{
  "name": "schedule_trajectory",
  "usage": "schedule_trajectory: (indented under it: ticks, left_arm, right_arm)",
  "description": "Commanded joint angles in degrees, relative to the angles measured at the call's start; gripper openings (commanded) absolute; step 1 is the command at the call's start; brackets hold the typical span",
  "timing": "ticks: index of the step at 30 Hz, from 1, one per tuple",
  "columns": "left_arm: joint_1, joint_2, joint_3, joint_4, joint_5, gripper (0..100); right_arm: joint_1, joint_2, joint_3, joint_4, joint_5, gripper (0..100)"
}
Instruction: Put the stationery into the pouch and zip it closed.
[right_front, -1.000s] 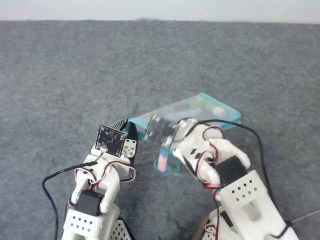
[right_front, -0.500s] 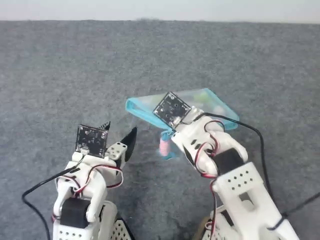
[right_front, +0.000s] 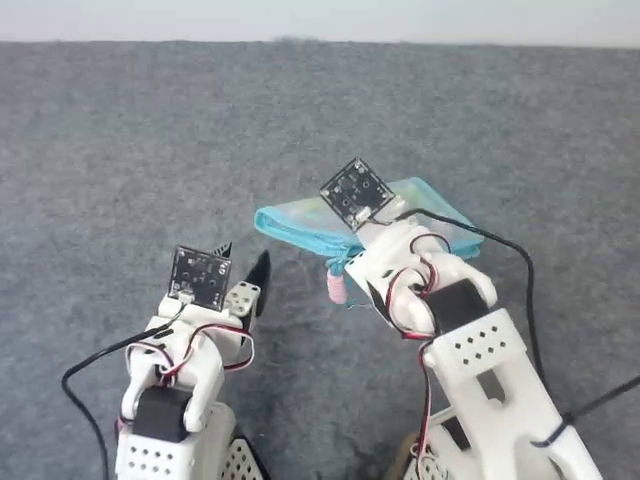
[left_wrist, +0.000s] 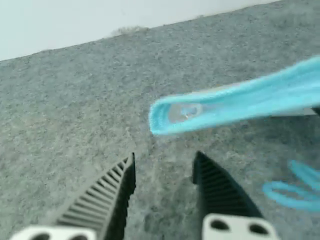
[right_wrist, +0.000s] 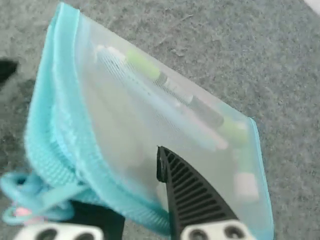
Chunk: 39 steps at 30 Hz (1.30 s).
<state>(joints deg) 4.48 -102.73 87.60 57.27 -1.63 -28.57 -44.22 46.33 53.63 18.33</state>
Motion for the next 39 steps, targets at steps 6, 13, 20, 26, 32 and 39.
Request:
schedule_trajectory:
  ticks: [6, 13, 20, 26, 32, 39]
  left_arm:
    - [6.86, 0.62, -3.30, 0.00, -2.02, 25]
    - [7.91, 0.26, -1.71, -0.97, -2.02, 25]
    - [7.82, 0.26, -5.67, 2.73, -3.69, 25]
    - [7.91, 0.26, -5.76, 2.90, -4.40, 31]
    - [9.32, 0.44, -5.76, 2.81, -4.48, 31]
    - [11.25, 0.53, -4.09, 0.26, -4.22, 31]
  right_arm:
    - [-0.66, 5.93, -5.01, -1.89, -3.87, 0.7]
    - [-4.09, 6.11, -5.01, -2.77, -4.31, 0.7]
    - [-2.15, 6.64, -3.69, -7.52, -4.48, 0.7]
    - [0.48, 6.64, -4.04, -9.19, -5.89, 0.7]
    - [1.10, 6.64, -3.78, -11.21, -6.07, 0.7]
    - [-3.82, 6.20, -1.67, -10.24, -6.07, 0.7]
